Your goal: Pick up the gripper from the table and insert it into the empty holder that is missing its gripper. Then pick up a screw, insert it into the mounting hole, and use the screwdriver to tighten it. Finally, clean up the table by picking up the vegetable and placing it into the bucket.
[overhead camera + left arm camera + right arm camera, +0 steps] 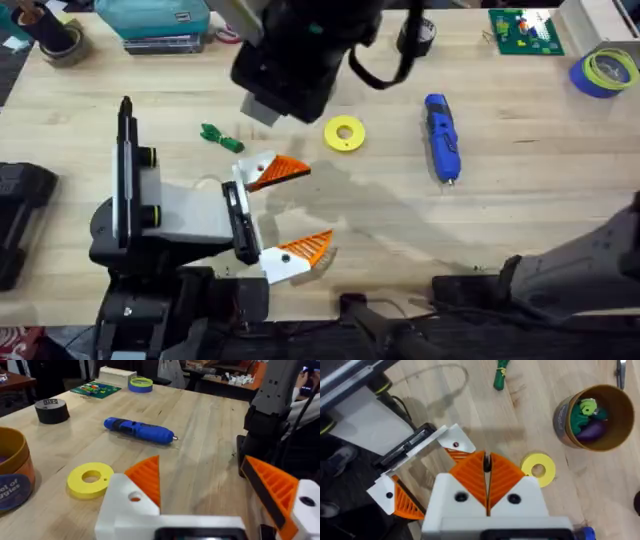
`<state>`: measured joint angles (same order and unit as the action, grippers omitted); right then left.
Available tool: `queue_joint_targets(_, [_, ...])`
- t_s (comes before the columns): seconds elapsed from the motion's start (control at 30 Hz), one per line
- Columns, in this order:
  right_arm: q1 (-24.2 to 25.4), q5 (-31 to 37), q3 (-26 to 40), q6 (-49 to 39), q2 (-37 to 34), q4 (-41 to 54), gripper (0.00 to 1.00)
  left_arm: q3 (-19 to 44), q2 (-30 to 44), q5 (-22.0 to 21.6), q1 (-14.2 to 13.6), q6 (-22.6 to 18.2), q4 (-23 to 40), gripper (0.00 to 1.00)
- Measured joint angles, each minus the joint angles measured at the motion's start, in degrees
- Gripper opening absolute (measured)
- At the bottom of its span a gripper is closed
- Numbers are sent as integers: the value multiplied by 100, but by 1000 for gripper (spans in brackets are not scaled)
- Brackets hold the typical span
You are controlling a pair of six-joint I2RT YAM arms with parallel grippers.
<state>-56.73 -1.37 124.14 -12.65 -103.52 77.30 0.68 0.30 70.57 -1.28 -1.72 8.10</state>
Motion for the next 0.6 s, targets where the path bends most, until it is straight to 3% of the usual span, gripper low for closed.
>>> queue_joint_targets(0.6, [-432, 0, 98, -373, -359, 201, 5, 1, 0, 0, 0, 0, 0, 986])
